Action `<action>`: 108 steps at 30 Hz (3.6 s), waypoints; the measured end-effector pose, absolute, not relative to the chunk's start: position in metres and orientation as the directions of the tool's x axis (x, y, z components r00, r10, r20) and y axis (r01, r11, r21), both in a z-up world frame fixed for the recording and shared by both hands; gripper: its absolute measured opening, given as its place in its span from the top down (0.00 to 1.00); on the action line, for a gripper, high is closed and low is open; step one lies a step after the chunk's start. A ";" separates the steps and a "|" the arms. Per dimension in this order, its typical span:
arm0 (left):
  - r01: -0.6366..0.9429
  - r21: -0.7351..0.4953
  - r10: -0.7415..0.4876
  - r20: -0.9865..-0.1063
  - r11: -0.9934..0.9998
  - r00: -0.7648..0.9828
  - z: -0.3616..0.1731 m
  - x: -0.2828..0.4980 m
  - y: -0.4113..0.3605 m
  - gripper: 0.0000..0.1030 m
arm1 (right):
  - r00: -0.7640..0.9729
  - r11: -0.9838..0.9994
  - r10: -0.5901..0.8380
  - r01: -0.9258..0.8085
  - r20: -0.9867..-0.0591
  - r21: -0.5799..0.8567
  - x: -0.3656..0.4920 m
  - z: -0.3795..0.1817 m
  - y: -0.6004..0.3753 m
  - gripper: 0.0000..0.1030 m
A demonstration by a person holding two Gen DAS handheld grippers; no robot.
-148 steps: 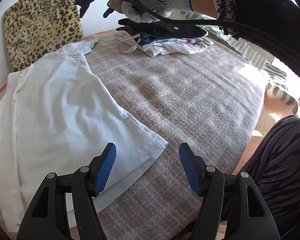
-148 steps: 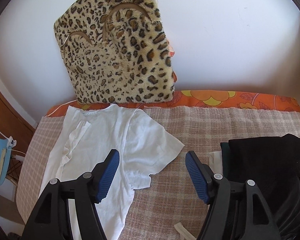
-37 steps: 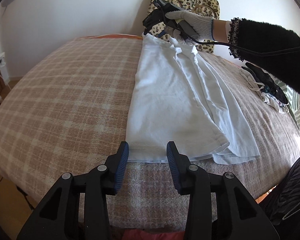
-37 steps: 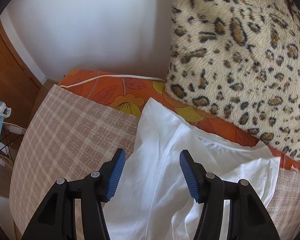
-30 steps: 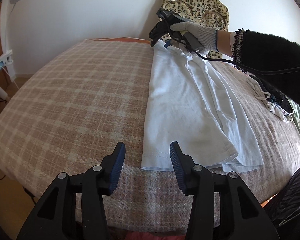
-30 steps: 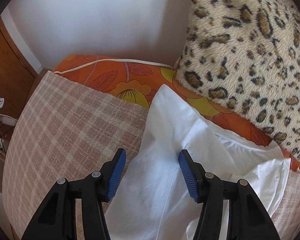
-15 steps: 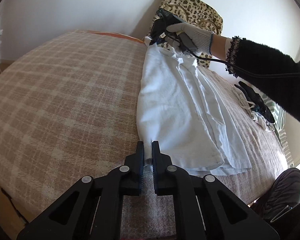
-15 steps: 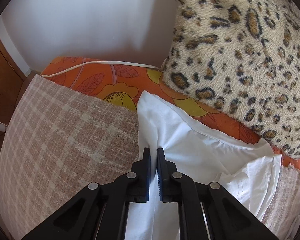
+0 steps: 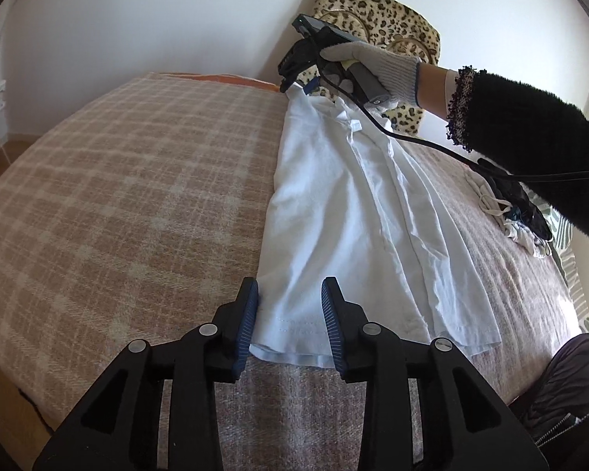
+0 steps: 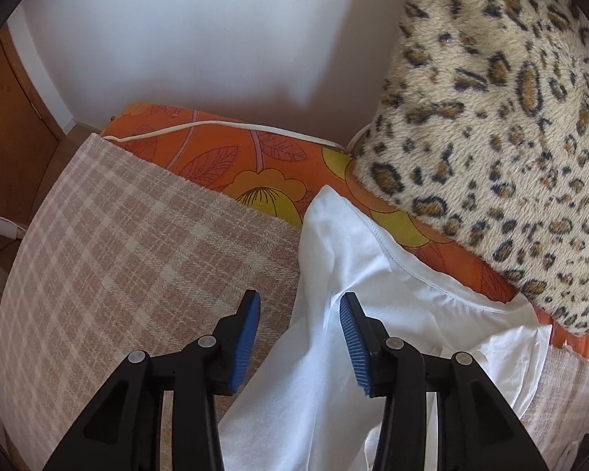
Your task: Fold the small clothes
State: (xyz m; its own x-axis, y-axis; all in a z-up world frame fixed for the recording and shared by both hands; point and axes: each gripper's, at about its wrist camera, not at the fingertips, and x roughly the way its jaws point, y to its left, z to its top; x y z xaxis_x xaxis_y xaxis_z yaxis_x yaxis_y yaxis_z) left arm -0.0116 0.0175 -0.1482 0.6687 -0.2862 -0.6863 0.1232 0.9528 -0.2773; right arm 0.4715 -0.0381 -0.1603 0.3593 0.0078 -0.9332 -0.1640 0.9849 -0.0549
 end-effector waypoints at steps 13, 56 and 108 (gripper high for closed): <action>0.069 -0.346 -0.292 -0.650 0.936 0.702 -0.160 -0.015 0.037 0.97 | 0.341 0.995 0.071 -0.096 -0.937 0.040 0.491 -0.171 -0.040 1.00; 0.351 -0.437 -0.560 -0.621 0.828 0.549 -0.138 0.006 -0.031 0.62 | 0.404 0.983 0.183 -0.099 -0.896 0.156 0.327 -0.082 -0.170 0.57; 0.216 -0.327 -0.390 -0.703 0.920 0.595 -0.137 0.004 0.045 0.63 | 0.424 0.961 0.272 -0.073 -0.864 0.267 0.139 -0.079 -0.180 0.67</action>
